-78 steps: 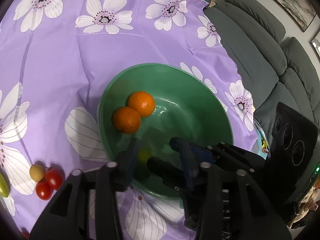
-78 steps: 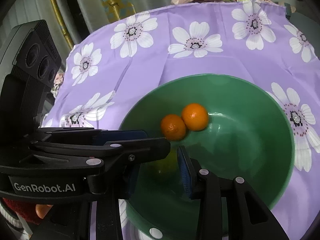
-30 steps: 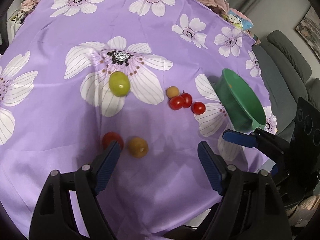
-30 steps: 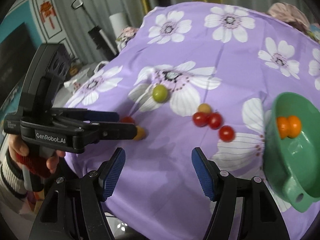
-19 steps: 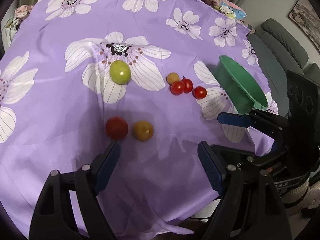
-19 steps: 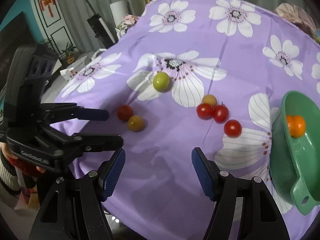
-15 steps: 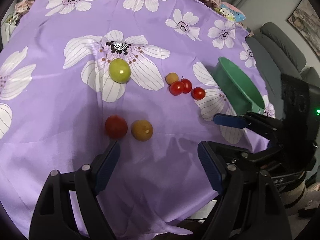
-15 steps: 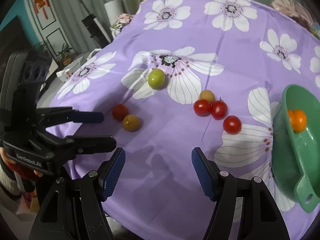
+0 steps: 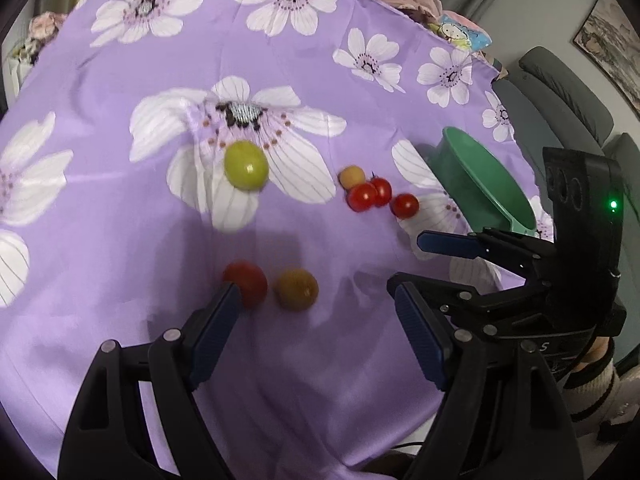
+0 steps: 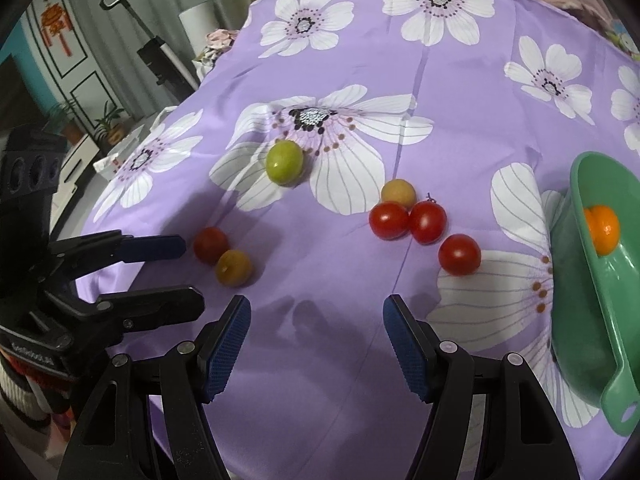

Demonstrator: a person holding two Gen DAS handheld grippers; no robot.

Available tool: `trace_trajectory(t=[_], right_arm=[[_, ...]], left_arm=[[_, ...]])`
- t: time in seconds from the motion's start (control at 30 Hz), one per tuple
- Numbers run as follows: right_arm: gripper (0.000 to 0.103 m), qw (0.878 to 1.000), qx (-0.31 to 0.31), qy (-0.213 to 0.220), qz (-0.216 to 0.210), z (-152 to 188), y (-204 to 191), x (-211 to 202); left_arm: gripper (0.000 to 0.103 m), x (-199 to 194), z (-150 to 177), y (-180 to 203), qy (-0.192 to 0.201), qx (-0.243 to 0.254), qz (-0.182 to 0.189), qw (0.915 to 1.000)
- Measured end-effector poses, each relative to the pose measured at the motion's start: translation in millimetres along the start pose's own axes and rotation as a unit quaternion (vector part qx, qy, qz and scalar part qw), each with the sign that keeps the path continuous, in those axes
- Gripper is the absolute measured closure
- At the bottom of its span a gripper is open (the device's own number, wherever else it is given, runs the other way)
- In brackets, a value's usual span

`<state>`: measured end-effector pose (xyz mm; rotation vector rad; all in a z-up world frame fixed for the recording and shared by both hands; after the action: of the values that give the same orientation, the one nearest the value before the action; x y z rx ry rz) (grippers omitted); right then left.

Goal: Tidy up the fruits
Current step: 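Withdraw the open left tool from the bowl toward the small green fruit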

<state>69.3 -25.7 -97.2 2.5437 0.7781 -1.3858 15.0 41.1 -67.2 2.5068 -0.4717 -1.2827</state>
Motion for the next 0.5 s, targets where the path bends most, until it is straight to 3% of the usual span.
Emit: trace_trajectory(t=[0.2, 0.5], right_arm=[[0.034, 1.000, 0.004, 0.002, 0.012, -10.6, 6.8, 3.5], [0.034, 1.000, -0.004, -0.002, 0.017, -22.2, 6.6, 13.7]], left_arm=[[0.023, 1.7, -16.3, -9.1, 0.018, 0.011, -0.037, 0.9991], [0.023, 7.2, -35.2, -17.9, 0.026, 0.004, -0.044, 0.9987]])
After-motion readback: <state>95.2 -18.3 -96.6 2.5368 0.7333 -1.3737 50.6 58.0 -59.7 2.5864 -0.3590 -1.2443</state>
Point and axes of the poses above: each gripper's, at about its wrist camera, not at the fingertips, and x roughly the way its jaws point, y to its right, z to its underside, the point moved 8 cm from there along x, roughly the way its jaws point
